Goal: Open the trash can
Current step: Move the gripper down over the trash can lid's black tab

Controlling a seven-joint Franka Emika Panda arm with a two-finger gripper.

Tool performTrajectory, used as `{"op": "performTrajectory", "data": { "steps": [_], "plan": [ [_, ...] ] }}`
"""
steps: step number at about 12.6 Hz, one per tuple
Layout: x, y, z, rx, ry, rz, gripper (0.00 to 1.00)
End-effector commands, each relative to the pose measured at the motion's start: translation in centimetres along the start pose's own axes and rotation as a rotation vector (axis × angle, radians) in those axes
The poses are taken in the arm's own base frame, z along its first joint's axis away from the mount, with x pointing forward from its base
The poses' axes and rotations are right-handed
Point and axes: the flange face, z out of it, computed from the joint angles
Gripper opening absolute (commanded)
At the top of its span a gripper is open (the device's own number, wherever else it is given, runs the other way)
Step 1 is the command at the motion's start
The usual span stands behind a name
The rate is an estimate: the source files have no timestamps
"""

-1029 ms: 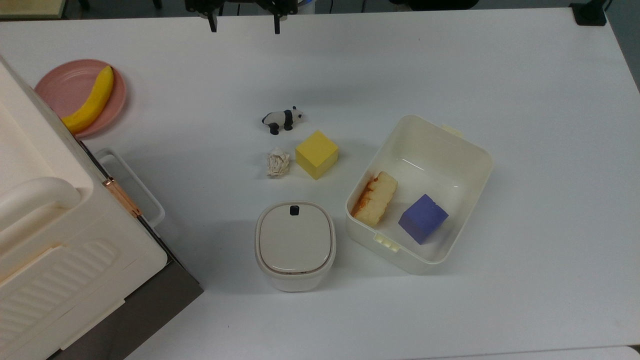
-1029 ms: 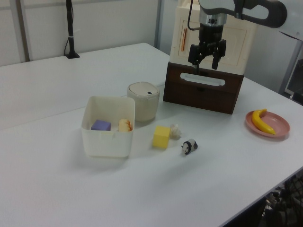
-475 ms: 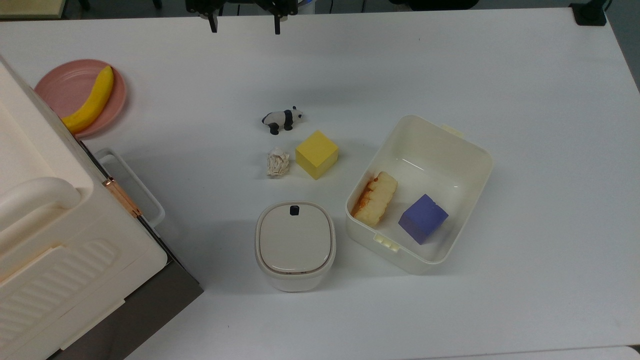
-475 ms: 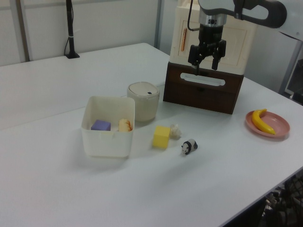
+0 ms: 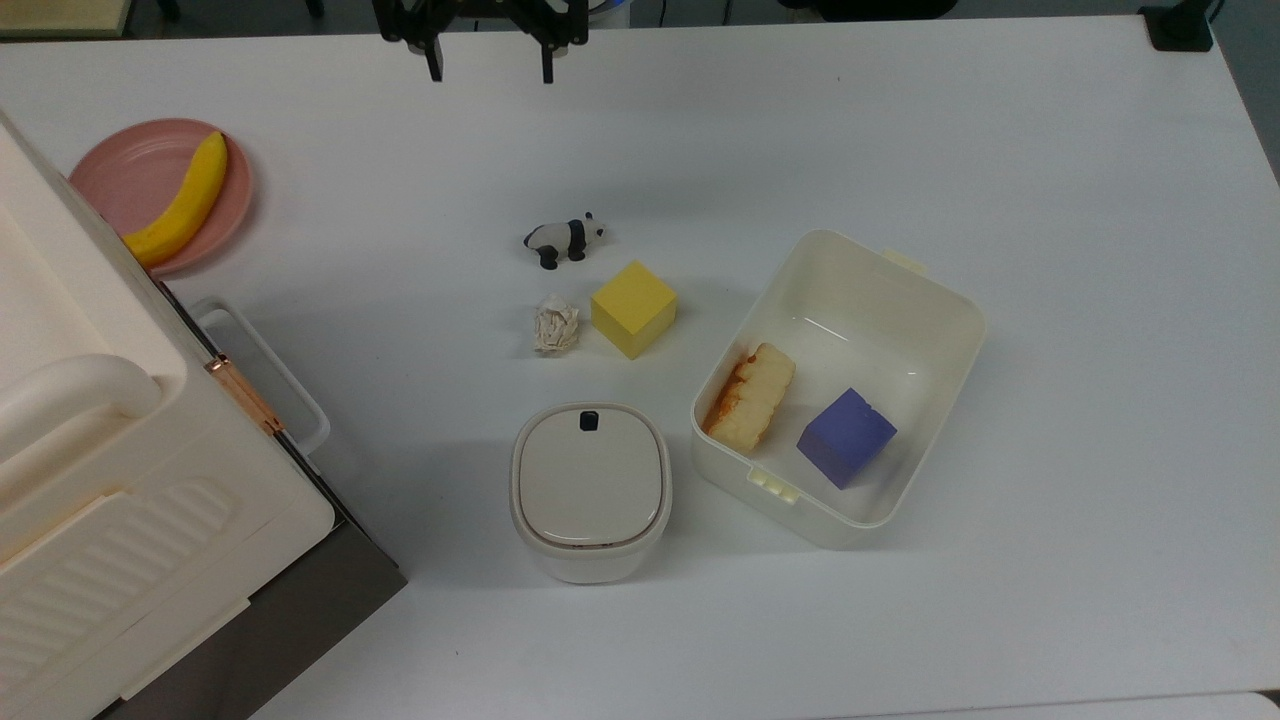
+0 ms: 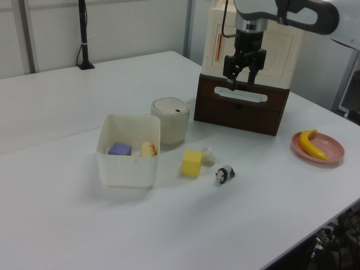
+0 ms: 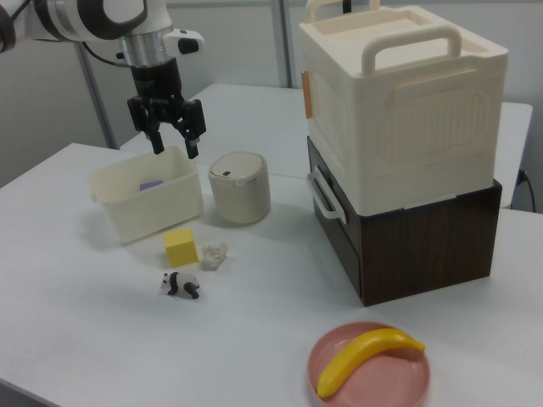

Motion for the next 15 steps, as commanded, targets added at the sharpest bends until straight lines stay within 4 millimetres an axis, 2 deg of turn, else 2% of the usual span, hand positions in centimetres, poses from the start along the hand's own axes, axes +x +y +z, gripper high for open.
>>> {"op": "performTrajectory", "data": {
  "steps": [1,2,6,8,9,12,15],
  "plan": [
    [0.8,-0.4,0.5,0.029,0.048,-0.050,0.06],
    [1.4,-0.6,0.8,0.047,0.068,-0.046,0.00],
    [4.0,-0.9,1.7,0.069,0.179,-0.031,0.00],
    [6.5,-1.1,3.2,0.062,0.256,-0.023,0.00],
    [7.6,-1.2,3.2,0.064,0.288,-0.020,0.00],
    [11.3,-1.5,5.7,0.049,0.383,-0.015,0.00],
    [13.7,-3.1,8.5,0.040,0.446,-0.017,0.00]
  ]
}}
